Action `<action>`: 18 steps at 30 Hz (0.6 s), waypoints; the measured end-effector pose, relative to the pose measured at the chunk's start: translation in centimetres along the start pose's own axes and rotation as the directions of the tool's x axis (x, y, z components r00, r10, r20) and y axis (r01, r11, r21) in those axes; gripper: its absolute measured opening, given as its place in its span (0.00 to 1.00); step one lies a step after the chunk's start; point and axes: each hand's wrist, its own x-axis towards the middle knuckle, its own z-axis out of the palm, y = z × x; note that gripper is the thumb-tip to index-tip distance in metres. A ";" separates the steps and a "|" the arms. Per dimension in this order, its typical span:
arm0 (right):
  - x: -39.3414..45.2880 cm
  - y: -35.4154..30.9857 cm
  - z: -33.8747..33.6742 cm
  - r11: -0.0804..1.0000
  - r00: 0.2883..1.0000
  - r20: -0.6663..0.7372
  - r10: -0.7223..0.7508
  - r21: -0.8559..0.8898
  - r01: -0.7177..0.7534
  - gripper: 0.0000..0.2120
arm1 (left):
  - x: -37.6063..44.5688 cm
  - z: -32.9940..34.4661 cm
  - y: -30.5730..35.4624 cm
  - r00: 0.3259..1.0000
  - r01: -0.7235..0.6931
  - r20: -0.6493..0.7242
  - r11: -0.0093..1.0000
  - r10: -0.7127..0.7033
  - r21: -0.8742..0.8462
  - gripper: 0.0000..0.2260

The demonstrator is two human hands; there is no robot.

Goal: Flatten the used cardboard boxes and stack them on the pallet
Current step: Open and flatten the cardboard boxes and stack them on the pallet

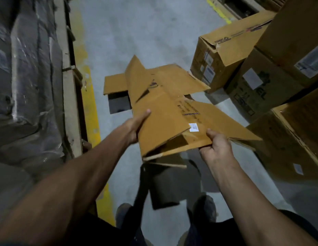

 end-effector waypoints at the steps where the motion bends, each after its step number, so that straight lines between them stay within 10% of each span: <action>1: -0.2 0.0 -0.1 0.999 1.000 0.014 0.008 -0.044 -0.007 0.22 | -0.7 -0.4 -1.6 0.998 0.063 -0.013 0.998 -0.063 0.003 0.16; 18: -4.0 0.5 -0.8 0.946 0.986 0.123 0.116 -0.317 -0.072 0.12 | -8.2 -5.1 -5.0 0.977 0.097 -0.207 0.964 -0.046 0.247 0.16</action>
